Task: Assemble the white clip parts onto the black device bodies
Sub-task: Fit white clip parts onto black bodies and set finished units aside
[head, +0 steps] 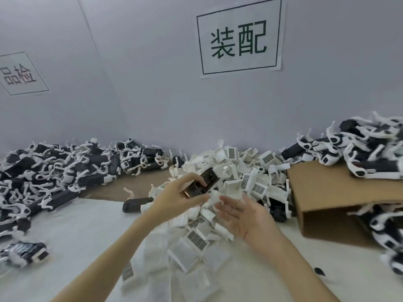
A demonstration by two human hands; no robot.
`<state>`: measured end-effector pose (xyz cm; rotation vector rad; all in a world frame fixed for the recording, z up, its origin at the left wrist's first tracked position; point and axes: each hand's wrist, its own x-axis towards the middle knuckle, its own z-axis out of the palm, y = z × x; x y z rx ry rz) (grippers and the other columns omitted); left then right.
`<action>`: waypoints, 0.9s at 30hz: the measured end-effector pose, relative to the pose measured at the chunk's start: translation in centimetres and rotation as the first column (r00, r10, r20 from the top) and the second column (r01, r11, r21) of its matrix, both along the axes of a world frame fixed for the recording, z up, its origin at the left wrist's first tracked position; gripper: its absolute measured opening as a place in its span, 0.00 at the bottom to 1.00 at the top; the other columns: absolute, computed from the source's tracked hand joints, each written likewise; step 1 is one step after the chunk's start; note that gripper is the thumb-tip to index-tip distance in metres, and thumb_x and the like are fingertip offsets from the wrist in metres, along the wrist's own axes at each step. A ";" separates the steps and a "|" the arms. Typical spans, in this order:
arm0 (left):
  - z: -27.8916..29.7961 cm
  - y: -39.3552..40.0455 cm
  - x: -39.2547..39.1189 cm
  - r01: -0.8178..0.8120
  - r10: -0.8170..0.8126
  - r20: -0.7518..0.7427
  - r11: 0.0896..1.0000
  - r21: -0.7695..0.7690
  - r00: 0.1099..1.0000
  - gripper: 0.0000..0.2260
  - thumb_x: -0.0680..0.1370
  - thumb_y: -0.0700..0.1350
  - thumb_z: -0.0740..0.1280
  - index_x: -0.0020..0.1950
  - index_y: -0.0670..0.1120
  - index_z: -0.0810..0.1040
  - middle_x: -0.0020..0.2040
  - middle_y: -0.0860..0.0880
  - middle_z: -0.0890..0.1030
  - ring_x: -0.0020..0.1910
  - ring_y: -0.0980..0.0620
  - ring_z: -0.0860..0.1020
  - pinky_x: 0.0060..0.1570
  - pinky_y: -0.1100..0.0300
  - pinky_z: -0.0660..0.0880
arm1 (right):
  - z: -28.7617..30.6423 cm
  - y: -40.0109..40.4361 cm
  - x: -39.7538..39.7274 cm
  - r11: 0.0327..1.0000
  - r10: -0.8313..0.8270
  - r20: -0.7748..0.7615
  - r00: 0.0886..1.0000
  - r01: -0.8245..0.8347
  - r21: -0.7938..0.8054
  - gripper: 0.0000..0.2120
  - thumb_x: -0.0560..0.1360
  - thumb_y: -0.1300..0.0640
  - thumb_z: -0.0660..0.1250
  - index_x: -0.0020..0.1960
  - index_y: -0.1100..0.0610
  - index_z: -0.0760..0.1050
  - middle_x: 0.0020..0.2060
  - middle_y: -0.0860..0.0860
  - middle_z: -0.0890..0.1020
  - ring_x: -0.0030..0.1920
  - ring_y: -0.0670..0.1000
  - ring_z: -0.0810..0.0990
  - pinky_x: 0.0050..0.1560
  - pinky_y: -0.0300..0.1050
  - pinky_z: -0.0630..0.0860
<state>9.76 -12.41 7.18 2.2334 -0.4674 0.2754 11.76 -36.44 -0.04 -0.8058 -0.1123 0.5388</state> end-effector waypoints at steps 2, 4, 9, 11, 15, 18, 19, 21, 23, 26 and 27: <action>-2.0 -2.8 -2.5 0.077 -0.078 0.057 0.997 0.025 0.995 0.13 0.76 0.54 0.79 0.57 0.58 0.81 0.55 0.60 0.84 0.52 0.57 0.83 0.51 0.64 0.79 | 0.4 -1.2 -1.0 0.991 -0.035 0.017 0.999 0.037 -0.130 0.35 0.79 0.34 0.64 0.66 0.65 0.78 0.61 0.64 0.84 0.58 0.64 0.85 0.50 0.54 0.83; -4.1 -5.2 -4.1 0.123 -0.146 0.169 0.982 0.141 0.975 0.11 0.78 0.49 0.78 0.58 0.53 0.82 0.54 0.55 0.83 0.51 0.53 0.79 0.51 0.58 0.77 | 0.4 -2.7 -2.3 0.968 -0.074 0.017 0.997 0.076 -0.239 0.35 0.75 0.31 0.69 0.62 0.62 0.82 0.56 0.63 0.85 0.51 0.62 0.87 0.44 0.52 0.84; -6.7 -8.5 -5.6 0.044 -0.310 0.424 0.847 0.531 0.851 0.22 0.82 0.46 0.71 0.75 0.54 0.70 0.60 0.49 0.78 0.58 0.48 0.74 0.57 0.55 0.73 | -0.1 -6.1 -5.7 0.832 -0.136 0.151 0.979 0.196 -0.520 0.34 0.66 0.34 0.78 0.59 0.60 0.84 0.50 0.64 0.87 0.50 0.63 0.88 0.44 0.50 0.84; -7.0 -9.0 -5.6 0.022 -0.286 0.464 0.869 0.495 0.839 0.28 0.80 0.45 0.74 0.76 0.53 0.66 0.62 0.51 0.80 0.60 0.49 0.74 0.60 0.55 0.73 | -0.7 -6.8 -6.8 0.817 -0.176 0.168 0.970 0.239 -0.524 0.35 0.65 0.33 0.79 0.59 0.60 0.84 0.51 0.63 0.87 0.49 0.61 0.88 0.41 0.46 0.83; -7.6 -9.2 -5.7 -0.048 -0.260 0.534 0.868 0.495 0.804 0.30 0.74 0.45 0.81 0.73 0.47 0.74 0.62 0.52 0.83 0.62 0.50 0.78 0.64 0.58 0.67 | -1.7 -7.1 -8.4 0.864 -0.265 0.115 0.957 0.289 -0.412 0.35 0.63 0.34 0.82 0.57 0.61 0.85 0.52 0.62 0.87 0.49 0.59 0.88 0.38 0.46 0.82; -7.9 -8.6 -5.7 -0.080 -0.254 0.570 0.866 0.494 0.781 0.31 0.74 0.49 0.81 0.75 0.49 0.75 0.71 0.53 0.78 0.73 0.52 0.74 0.73 0.53 0.62 | -2.0 -6.7 -8.5 0.882 -0.325 0.063 0.944 0.327 -0.339 0.33 0.68 0.40 0.82 0.60 0.65 0.82 0.51 0.61 0.87 0.49 0.58 0.88 0.39 0.45 0.82; -7.8 -8.5 -5.8 -0.078 -0.228 0.567 0.883 0.463 0.792 0.33 0.75 0.53 0.79 0.77 0.51 0.72 0.77 0.53 0.72 0.79 0.52 0.67 0.77 0.52 0.59 | -1.9 -6.6 -8.5 0.890 -0.333 0.061 0.941 0.335 -0.310 0.31 0.70 0.42 0.80 0.61 0.65 0.82 0.52 0.60 0.87 0.50 0.58 0.88 0.40 0.44 0.82; -7.5 -8.5 -6.3 -0.031 -0.119 0.481 0.956 0.292 0.869 0.38 0.76 0.63 0.75 0.82 0.56 0.65 0.84 0.54 0.58 0.84 0.54 0.55 0.80 0.55 0.53 | -1.5 -6.4 -8.5 0.900 -0.350 0.069 0.934 0.356 -0.253 0.27 0.70 0.44 0.79 0.60 0.62 0.82 0.51 0.58 0.87 0.52 0.57 0.88 0.42 0.44 0.82; -6.9 -8.6 -7.0 0.017 -0.017 0.274 1.000 0.003 0.961 0.41 0.74 0.68 0.74 0.82 0.63 0.59 0.83 0.58 0.54 0.83 0.59 0.54 0.77 0.61 0.55 | -1.0 -6.2 -8.7 0.910 -0.351 0.064 0.934 0.357 -0.212 0.26 0.70 0.43 0.77 0.61 0.59 0.82 0.51 0.58 0.86 0.53 0.56 0.87 0.45 0.44 0.81; -6.3 -8.4 -7.5 -0.031 0.023 -0.031 0.962 -0.272 0.999 0.40 0.72 0.68 0.72 0.80 0.64 0.58 0.71 0.60 0.73 0.66 0.63 0.77 0.61 0.66 0.76 | -0.8 -5.9 -9.1 0.930 -0.323 0.048 0.945 0.326 -0.167 0.27 0.71 0.43 0.75 0.63 0.59 0.81 0.53 0.58 0.85 0.53 0.55 0.87 0.47 0.45 0.80; -6.2 -8.4 -7.5 -0.034 -0.010 -0.130 0.941 -0.335 0.991 0.38 0.73 0.66 0.72 0.79 0.62 0.61 0.64 0.57 0.81 0.58 0.60 0.82 0.54 0.66 0.78 | -0.8 -5.8 -9.2 0.933 -0.313 0.058 0.948 0.318 -0.168 0.26 0.72 0.43 0.75 0.64 0.58 0.81 0.53 0.57 0.85 0.53 0.55 0.87 0.47 0.45 0.81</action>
